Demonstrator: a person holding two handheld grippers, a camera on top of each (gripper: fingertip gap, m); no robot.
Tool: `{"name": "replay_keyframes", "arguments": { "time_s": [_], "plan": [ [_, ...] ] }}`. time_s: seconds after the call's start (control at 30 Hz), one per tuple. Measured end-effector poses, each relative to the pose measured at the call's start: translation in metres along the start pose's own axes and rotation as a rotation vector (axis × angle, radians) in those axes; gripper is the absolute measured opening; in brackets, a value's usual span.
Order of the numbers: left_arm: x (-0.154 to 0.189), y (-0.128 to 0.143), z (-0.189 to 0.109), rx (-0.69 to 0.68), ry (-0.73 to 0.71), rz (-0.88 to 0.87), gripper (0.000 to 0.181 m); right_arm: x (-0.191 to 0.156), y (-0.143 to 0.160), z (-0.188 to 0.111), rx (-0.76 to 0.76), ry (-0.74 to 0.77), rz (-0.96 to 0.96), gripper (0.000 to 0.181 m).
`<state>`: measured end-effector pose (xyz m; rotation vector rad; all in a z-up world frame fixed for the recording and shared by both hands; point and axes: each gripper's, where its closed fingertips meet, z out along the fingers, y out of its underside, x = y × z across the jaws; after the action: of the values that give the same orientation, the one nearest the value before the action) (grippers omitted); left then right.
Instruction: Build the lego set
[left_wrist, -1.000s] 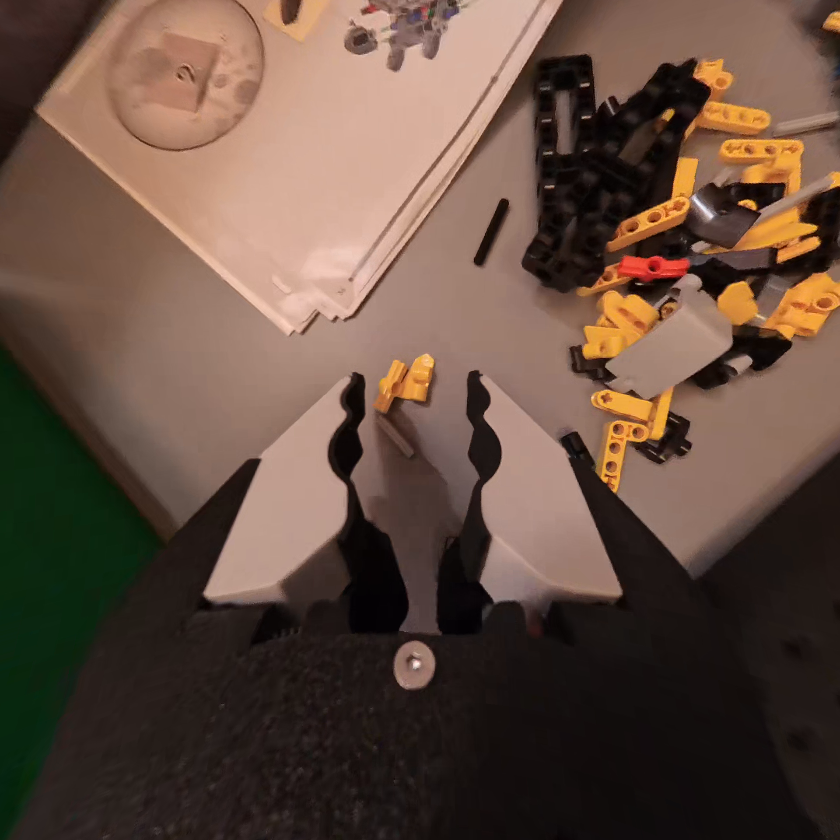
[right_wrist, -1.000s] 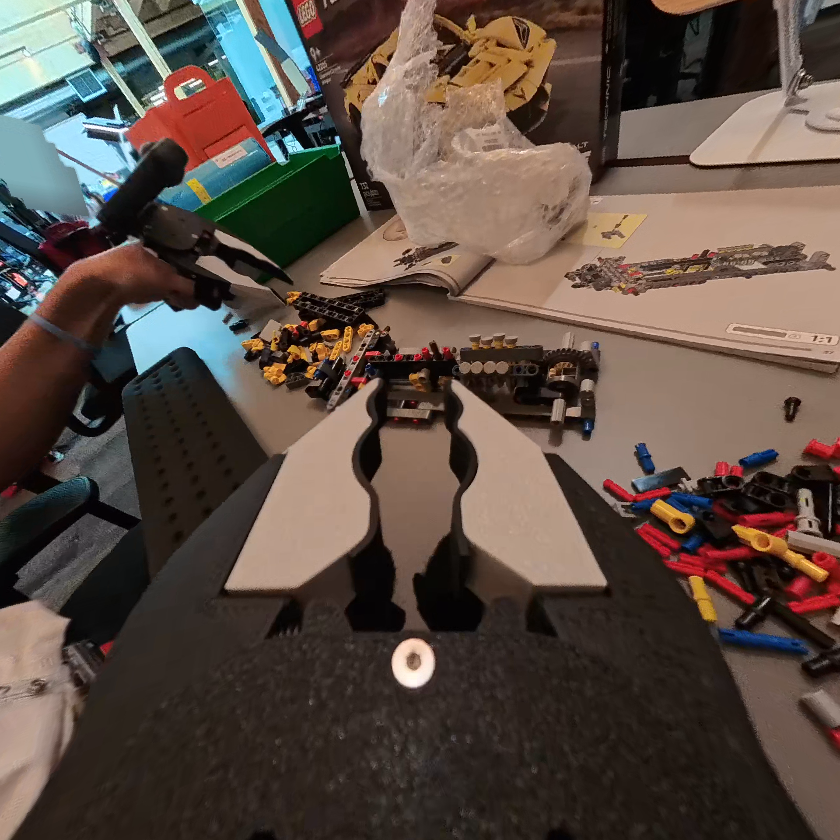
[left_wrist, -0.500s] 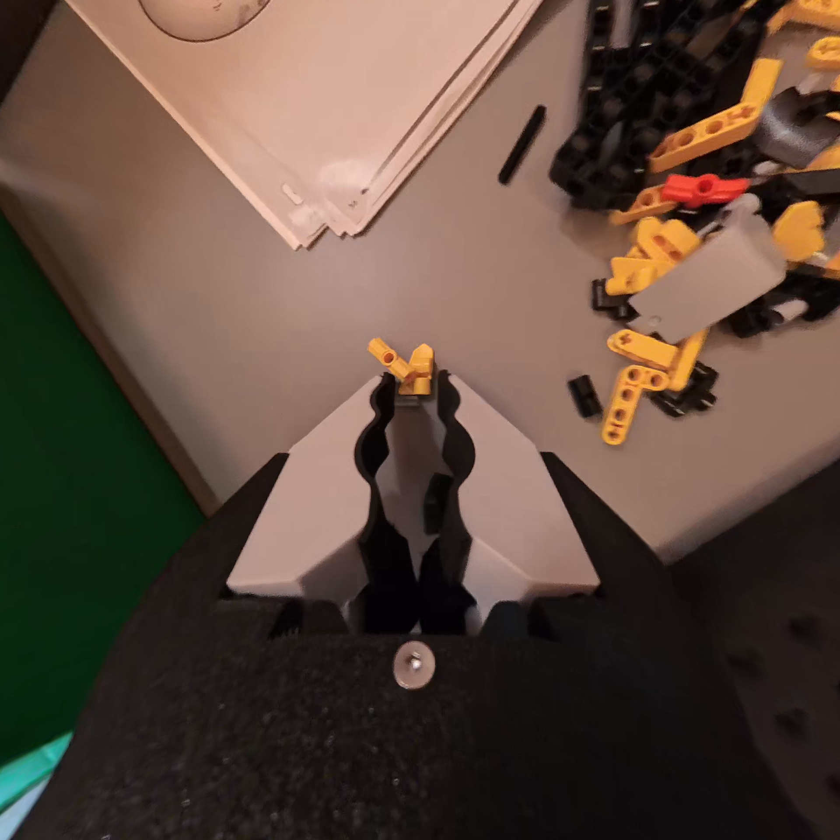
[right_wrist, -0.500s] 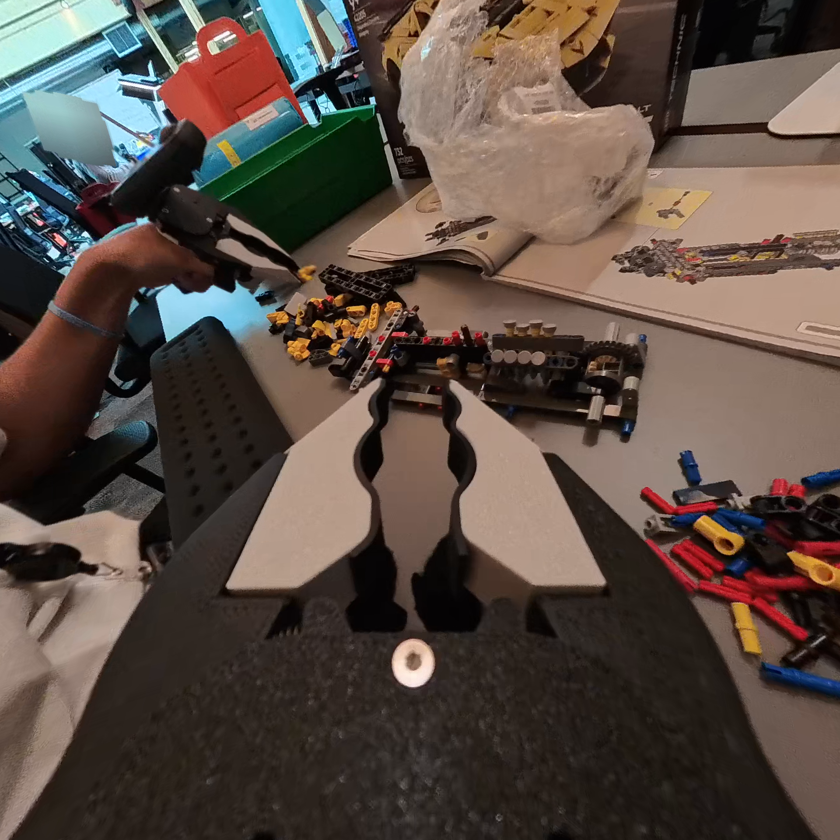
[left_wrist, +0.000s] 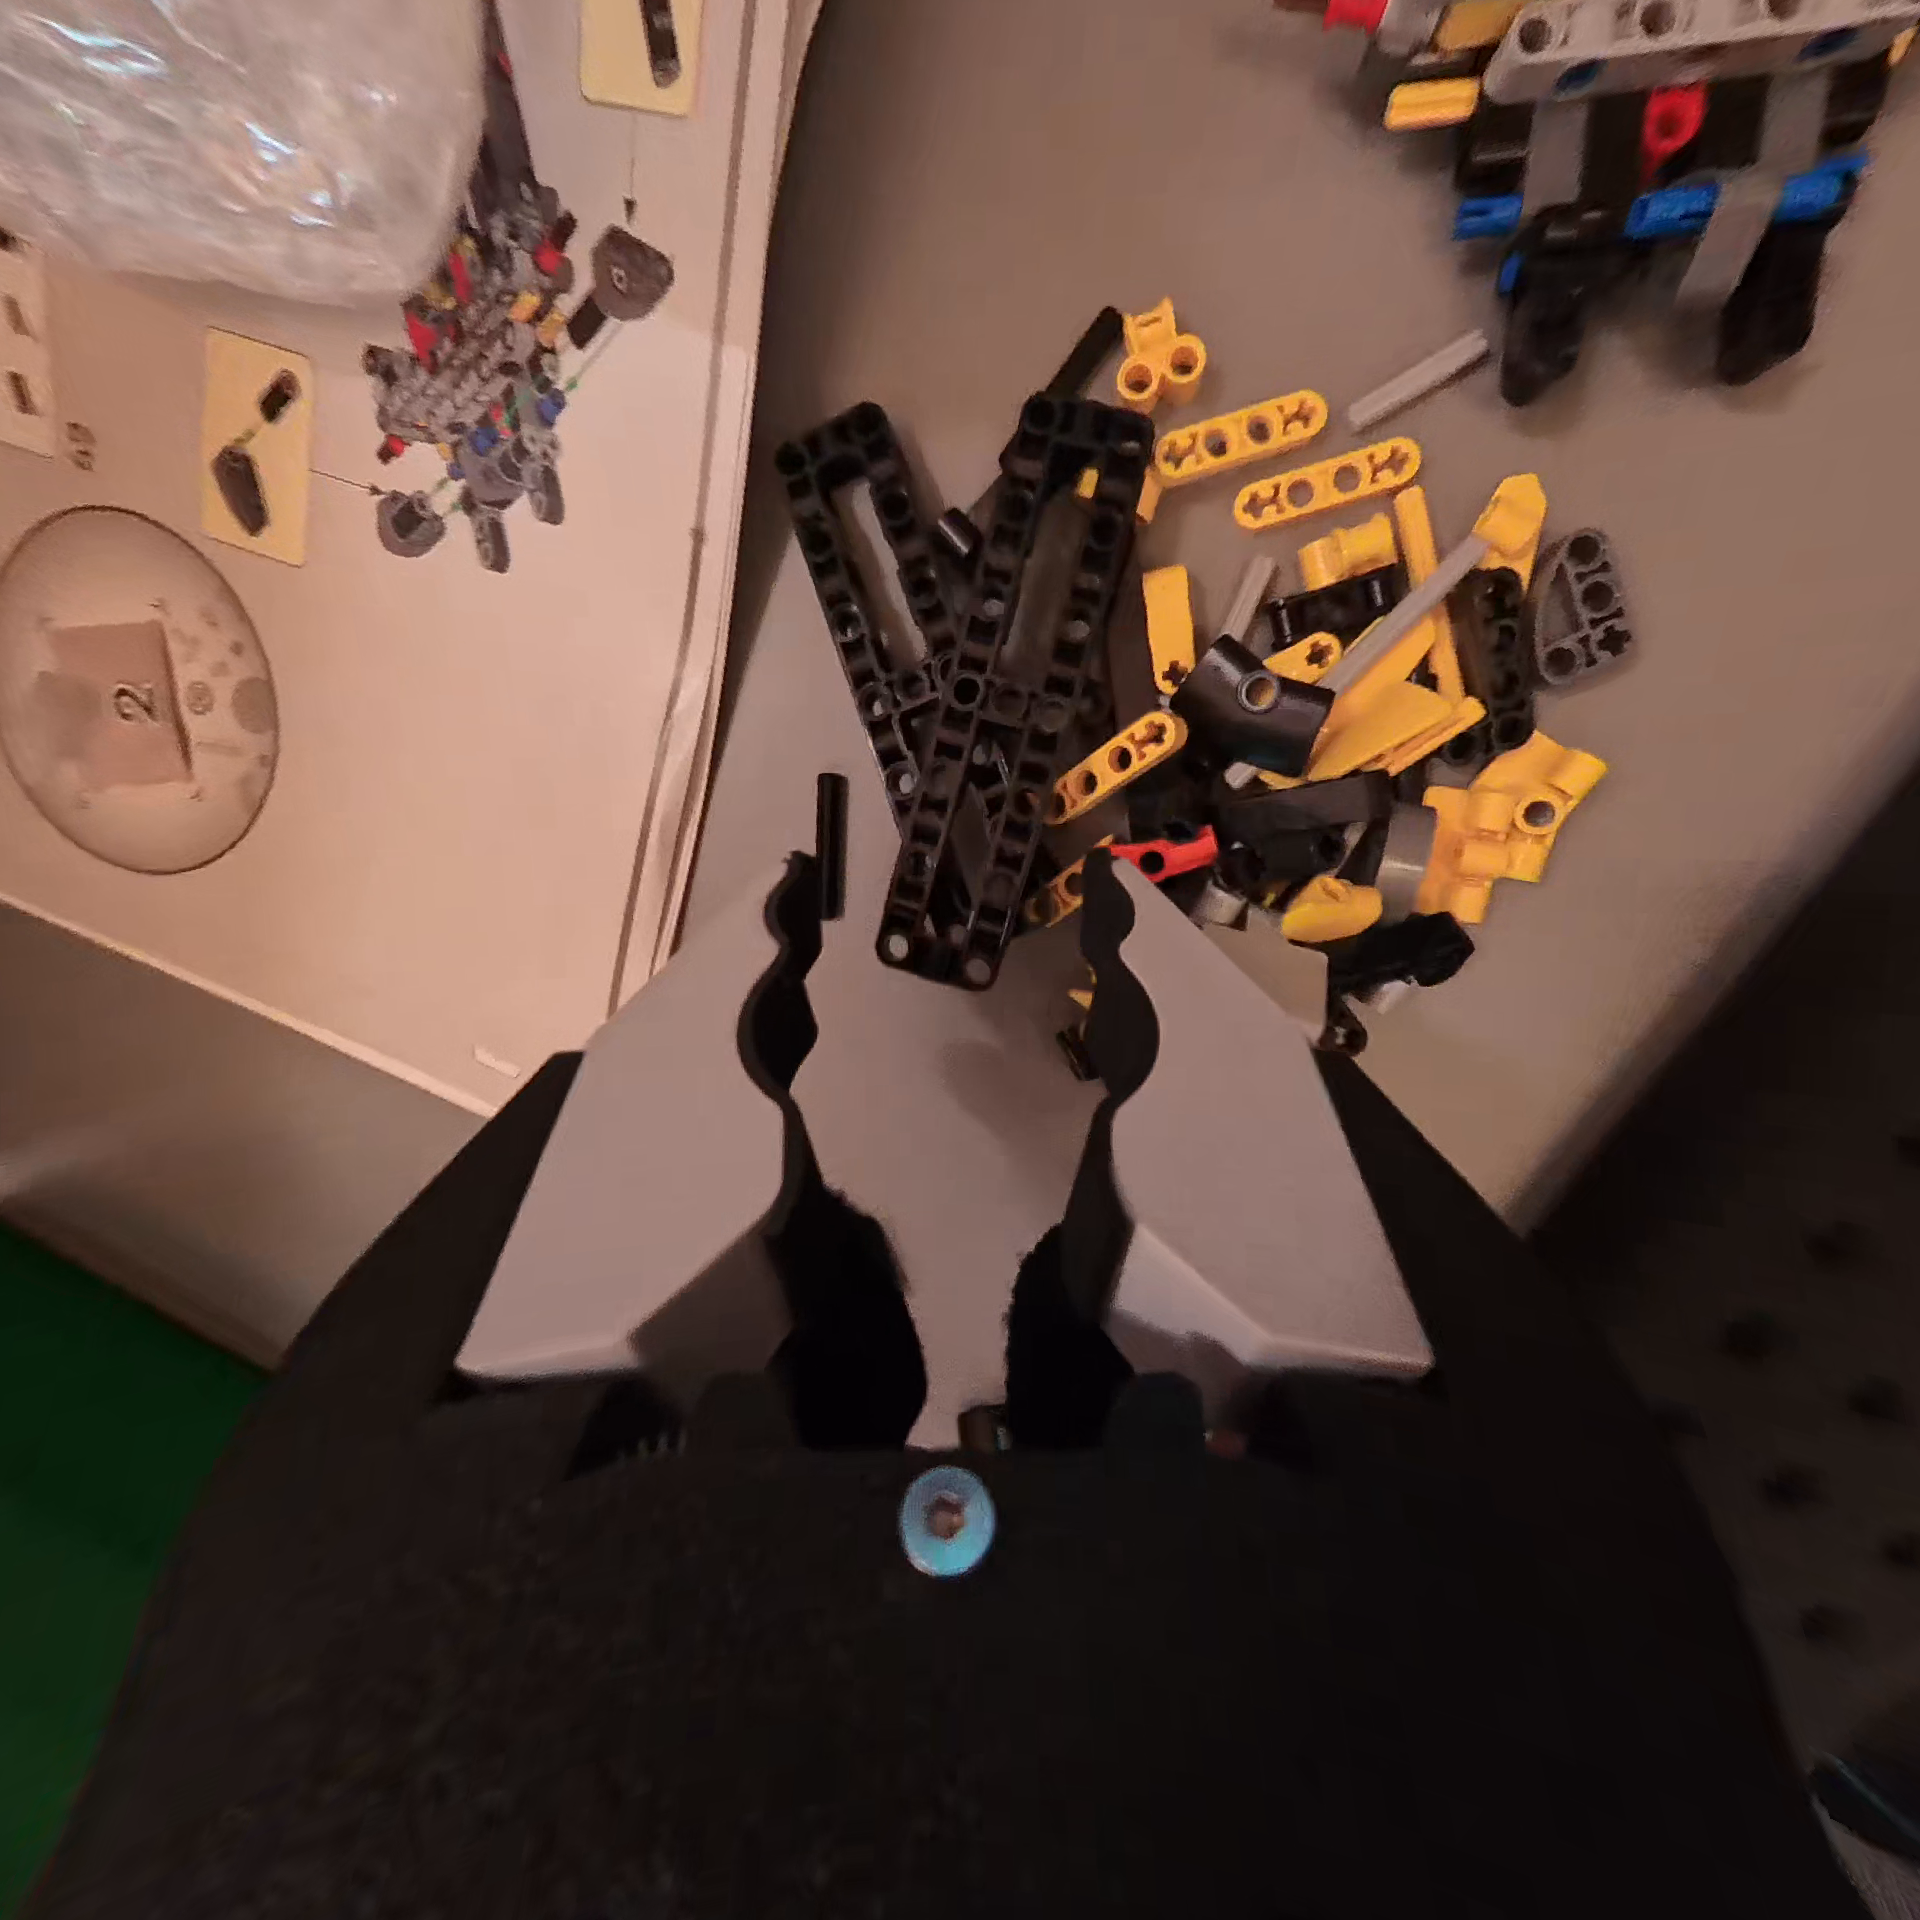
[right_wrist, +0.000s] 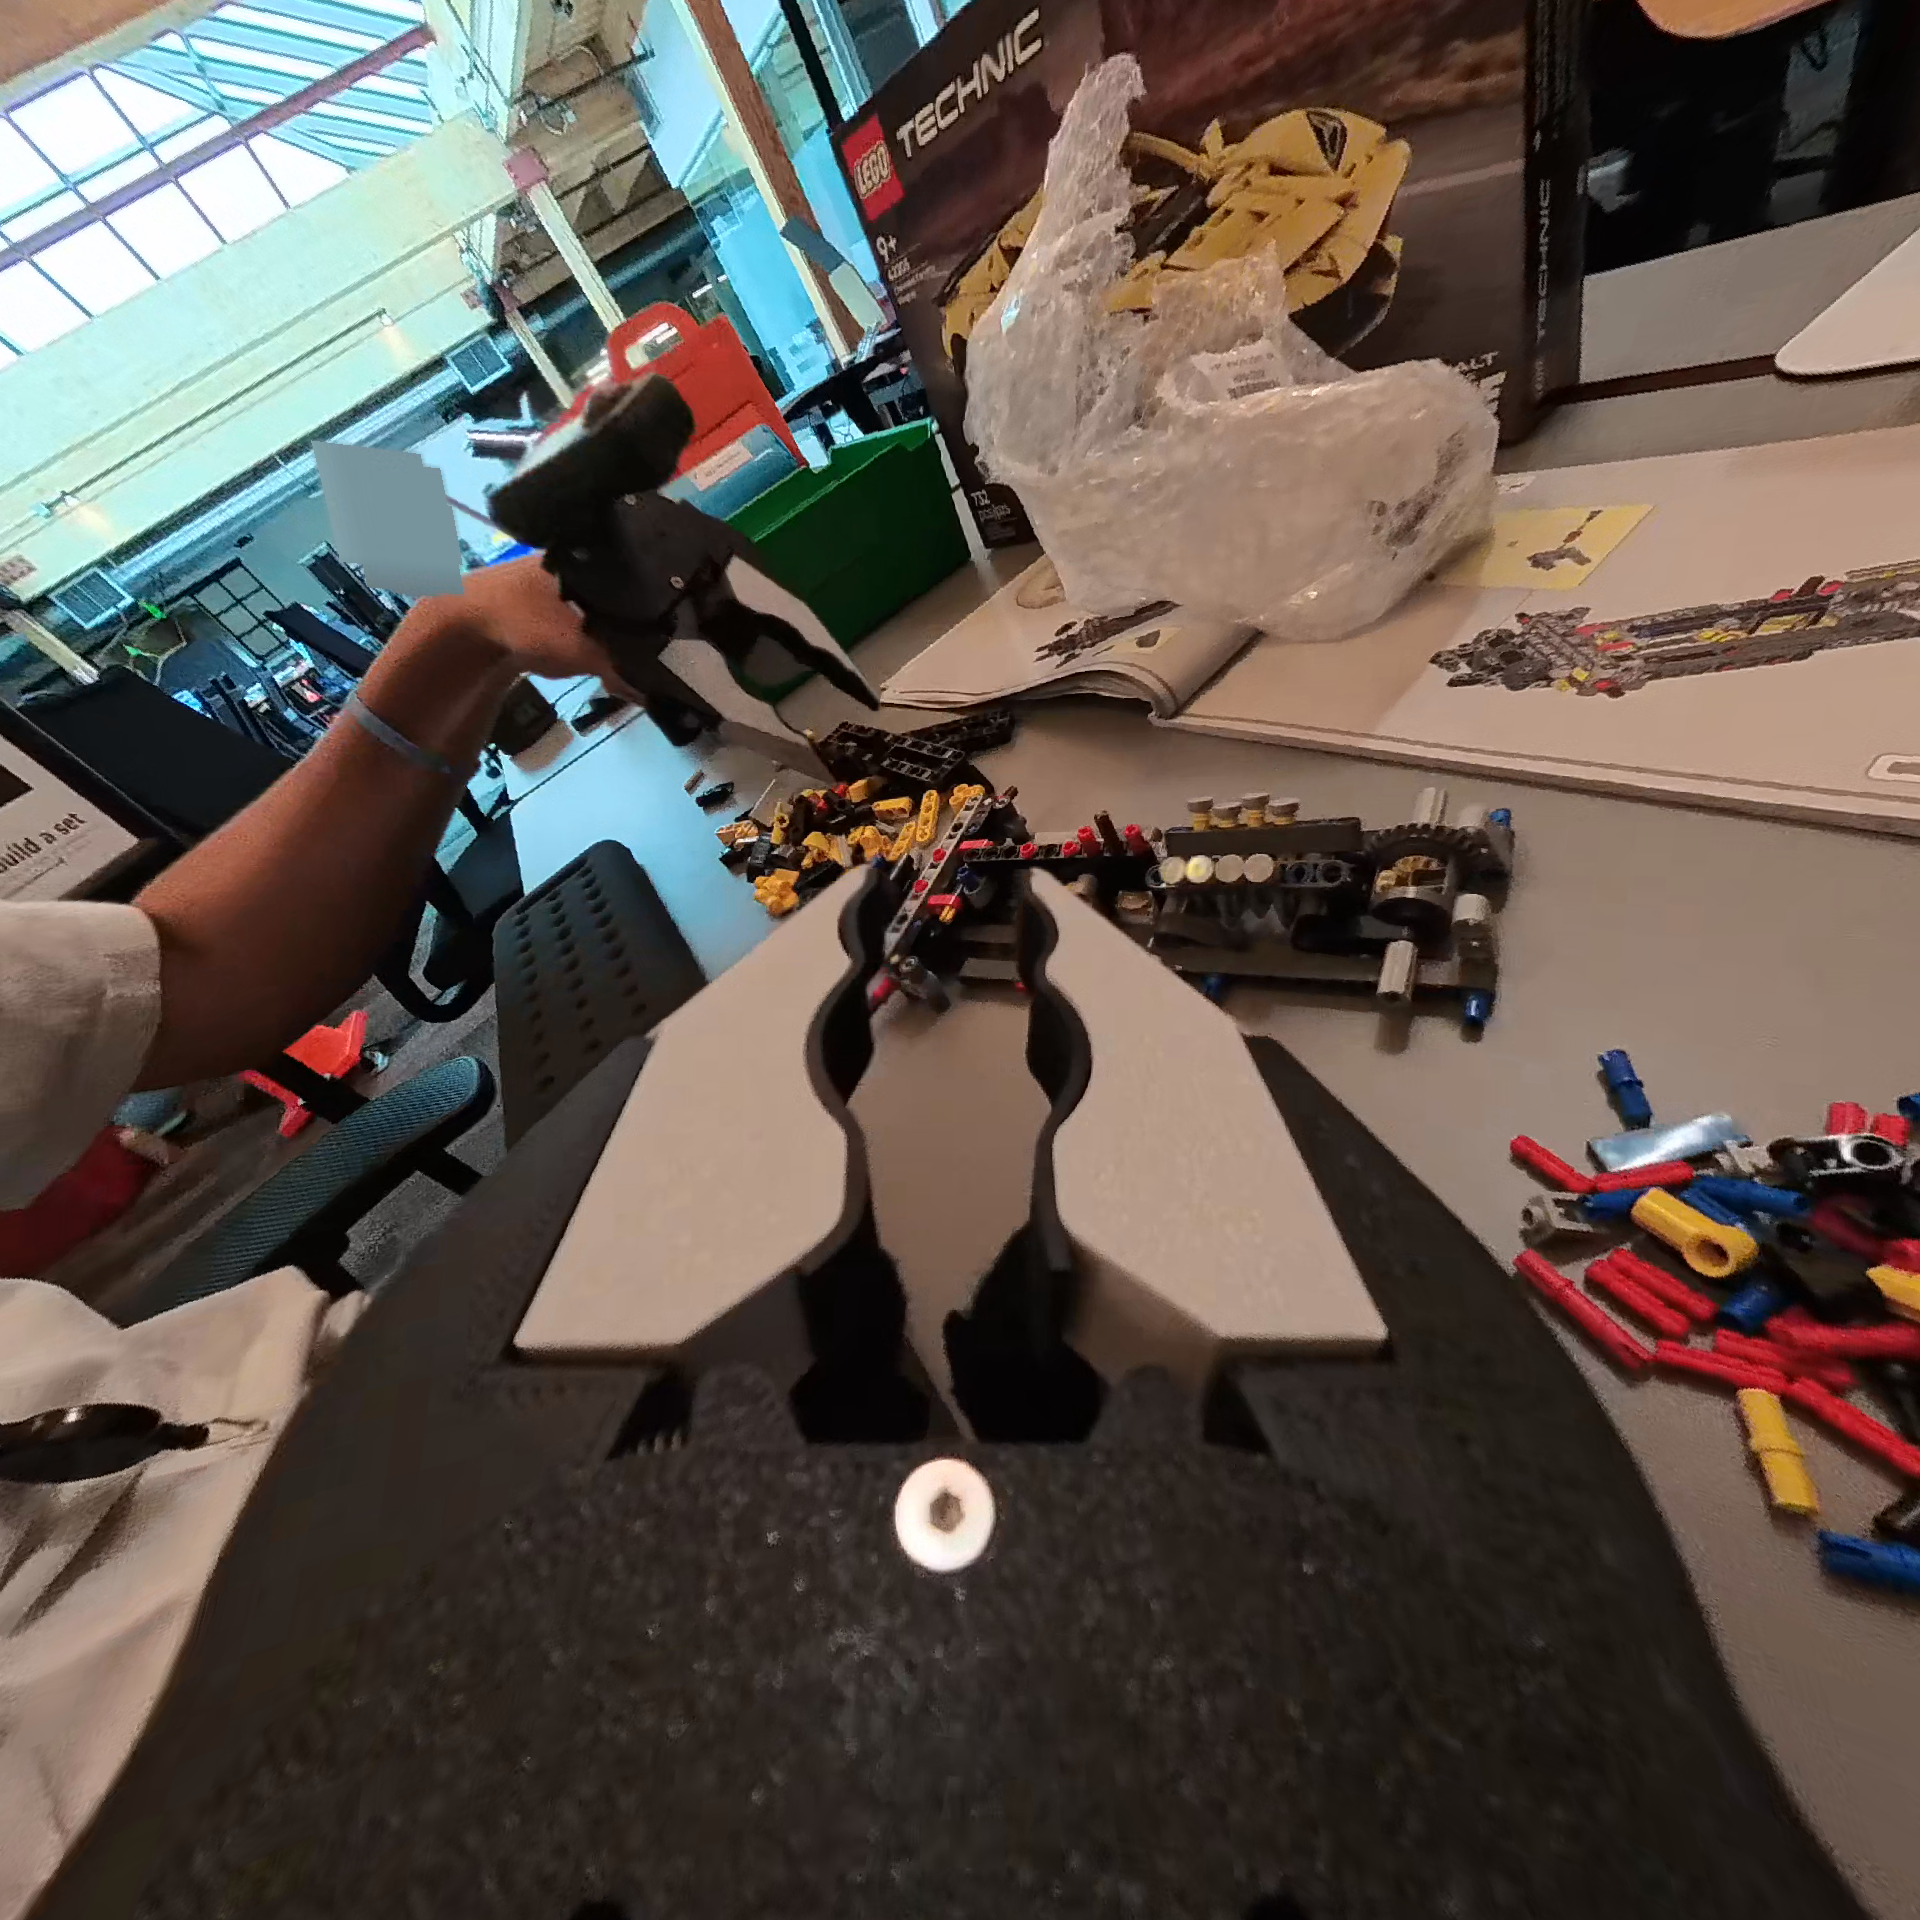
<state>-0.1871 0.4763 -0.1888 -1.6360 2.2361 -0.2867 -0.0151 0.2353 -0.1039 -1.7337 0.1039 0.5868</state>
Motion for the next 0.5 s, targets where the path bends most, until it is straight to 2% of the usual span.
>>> {"name": "replay_keyframes", "arguments": {
  "time_s": [0.1, 0.13, 0.27, 0.4, 0.5],
  "plan": [
    [0.002, 0.005, 0.009, -0.072, 0.041, 0.001, 0.038, 0.000, -0.001, 0.000, 0.008, -0.013, 0.022, 0.024],
    [0.003, 0.005, 0.009, -0.080, 0.056, -0.003, 0.026, 0.000, -0.001, 0.000, 0.005, -0.017, 0.025, 0.023],
    [0.004, 0.013, 0.006, -0.119, 0.061, 0.022, 0.025, -0.001, 0.002, 0.002, -0.013, -0.031, 0.026, 0.024],
    [0.002, 0.012, -0.007, -0.042, 0.060, 0.004, 0.024, -0.003, 0.004, 0.004, -0.028, -0.045, 0.033, 0.024],
    [0.001, 0.010, -0.030, 0.057, 0.027, -0.051, 0.024, -0.002, 0.003, 0.003, -0.023, -0.052, 0.042, 0.024]
  ]
}}
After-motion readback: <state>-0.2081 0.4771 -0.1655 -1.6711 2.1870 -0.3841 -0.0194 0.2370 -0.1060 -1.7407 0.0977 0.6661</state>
